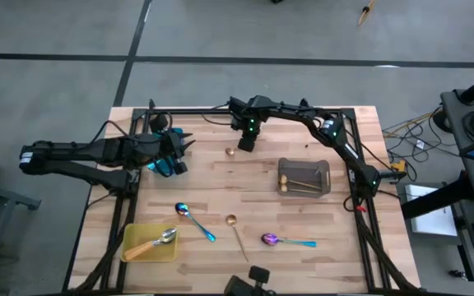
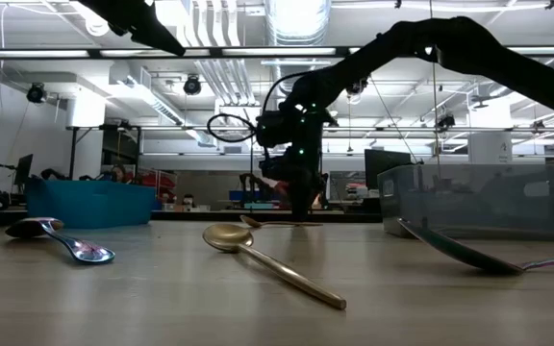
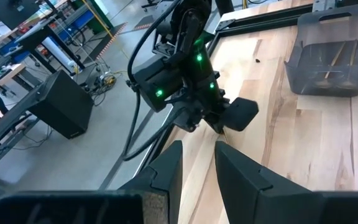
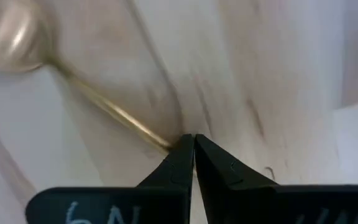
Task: Sort silverware by color (type)
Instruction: Put the gold spoon into the black bin
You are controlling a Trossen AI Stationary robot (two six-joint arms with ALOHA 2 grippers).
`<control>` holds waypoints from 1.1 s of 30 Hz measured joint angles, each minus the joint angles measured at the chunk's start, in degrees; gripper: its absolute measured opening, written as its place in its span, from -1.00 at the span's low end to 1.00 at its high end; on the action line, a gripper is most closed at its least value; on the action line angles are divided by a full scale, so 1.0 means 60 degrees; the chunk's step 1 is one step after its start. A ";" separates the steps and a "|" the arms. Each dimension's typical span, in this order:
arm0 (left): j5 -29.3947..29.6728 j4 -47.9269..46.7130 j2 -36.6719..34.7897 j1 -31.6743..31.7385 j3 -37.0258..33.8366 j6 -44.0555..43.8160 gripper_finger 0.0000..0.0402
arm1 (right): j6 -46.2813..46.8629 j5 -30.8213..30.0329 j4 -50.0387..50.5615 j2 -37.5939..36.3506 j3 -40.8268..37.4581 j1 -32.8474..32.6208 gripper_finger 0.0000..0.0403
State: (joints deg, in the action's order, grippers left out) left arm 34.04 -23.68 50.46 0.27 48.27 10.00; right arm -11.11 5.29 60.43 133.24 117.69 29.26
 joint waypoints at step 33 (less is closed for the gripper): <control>-0.0012 -0.0518 0.0022 0.0000 -0.0096 -0.0255 -0.62 | -0.4154 0.0858 -0.1432 -0.0436 -0.0503 -0.0958 -0.05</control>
State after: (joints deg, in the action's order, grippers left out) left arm 33.97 -26.79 50.59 0.27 47.70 8.47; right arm -36.03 10.44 51.83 130.63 114.67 23.51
